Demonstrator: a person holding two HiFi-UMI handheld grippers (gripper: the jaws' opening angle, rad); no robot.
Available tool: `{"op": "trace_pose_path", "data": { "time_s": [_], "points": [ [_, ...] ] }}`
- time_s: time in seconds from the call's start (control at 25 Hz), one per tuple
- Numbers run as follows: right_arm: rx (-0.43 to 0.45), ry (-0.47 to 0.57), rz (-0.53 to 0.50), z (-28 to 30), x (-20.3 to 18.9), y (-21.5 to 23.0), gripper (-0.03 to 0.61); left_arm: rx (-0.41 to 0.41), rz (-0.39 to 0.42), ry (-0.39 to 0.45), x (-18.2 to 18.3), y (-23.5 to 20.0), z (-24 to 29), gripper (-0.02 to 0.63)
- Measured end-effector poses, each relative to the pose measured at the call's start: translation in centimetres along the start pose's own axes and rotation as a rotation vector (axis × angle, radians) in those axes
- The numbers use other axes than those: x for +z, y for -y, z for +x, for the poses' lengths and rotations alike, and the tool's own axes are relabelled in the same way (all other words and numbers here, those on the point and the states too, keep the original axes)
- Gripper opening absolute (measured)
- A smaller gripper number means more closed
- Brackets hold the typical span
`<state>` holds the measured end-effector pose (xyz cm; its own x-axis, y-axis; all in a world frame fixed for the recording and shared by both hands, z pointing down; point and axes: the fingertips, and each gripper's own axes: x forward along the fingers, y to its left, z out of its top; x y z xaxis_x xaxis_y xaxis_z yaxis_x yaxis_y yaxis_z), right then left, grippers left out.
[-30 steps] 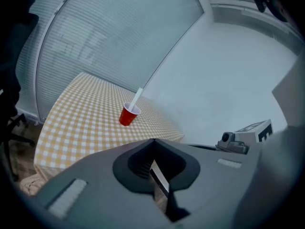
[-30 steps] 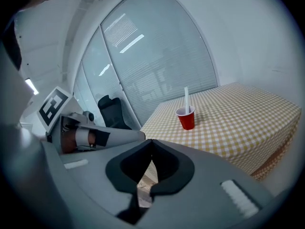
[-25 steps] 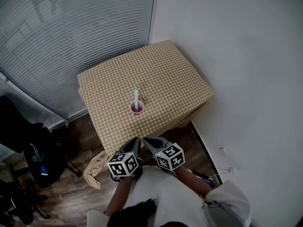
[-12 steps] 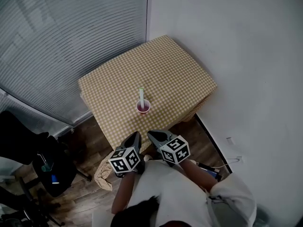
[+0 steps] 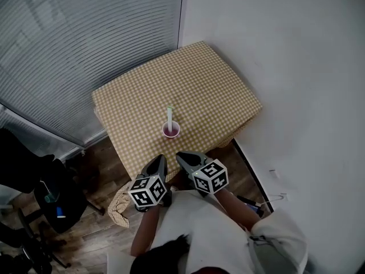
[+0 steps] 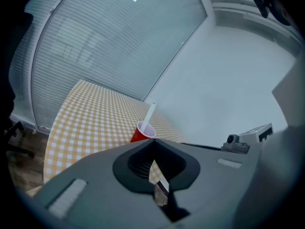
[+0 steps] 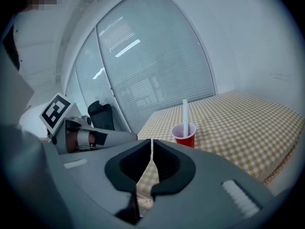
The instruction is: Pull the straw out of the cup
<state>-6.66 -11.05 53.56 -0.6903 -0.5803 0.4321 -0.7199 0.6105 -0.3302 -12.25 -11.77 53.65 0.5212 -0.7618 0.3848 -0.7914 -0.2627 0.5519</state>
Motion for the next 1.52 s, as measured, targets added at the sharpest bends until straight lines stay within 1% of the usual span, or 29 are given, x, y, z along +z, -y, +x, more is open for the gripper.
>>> {"op": "trace_pose_path", "data": {
  "time_s": [0.28,0.44,0.64,0.72,1.08,1.52],
  "points": [
    [0.031,0.004,-0.008,1.6,2.6,2.3,0.04,0.056,-0.006,0.013,2.1,-1.2,1.8,0.017],
    [0.035,0.014,-0.012,2.7,3.9,3.7,0.109,0.08,-0.016,0.025,2.9,-1.9,2.8,0.017],
    [0.049,0.015,-0.022,3.8,5.2,5.0,0.132,0.118,-0.028,0.046,3.9,-3.0,3.5,0.017],
    [0.055,0.01,-0.024,4.3,5.5,5.8,0.16,0.13,-0.034,0.057,4.3,-3.2,3.9,0.017],
    [0.087,-0.032,-0.017,7.2,6.3,8.0,0.194,0.185,-0.065,0.055,4.3,-4.4,4.8,0.017],
    [0.107,-0.094,-0.039,9.6,6.1,9.9,0.195,0.252,-0.099,0.062,4.4,-5.1,5.0,0.017]
  ]
}}
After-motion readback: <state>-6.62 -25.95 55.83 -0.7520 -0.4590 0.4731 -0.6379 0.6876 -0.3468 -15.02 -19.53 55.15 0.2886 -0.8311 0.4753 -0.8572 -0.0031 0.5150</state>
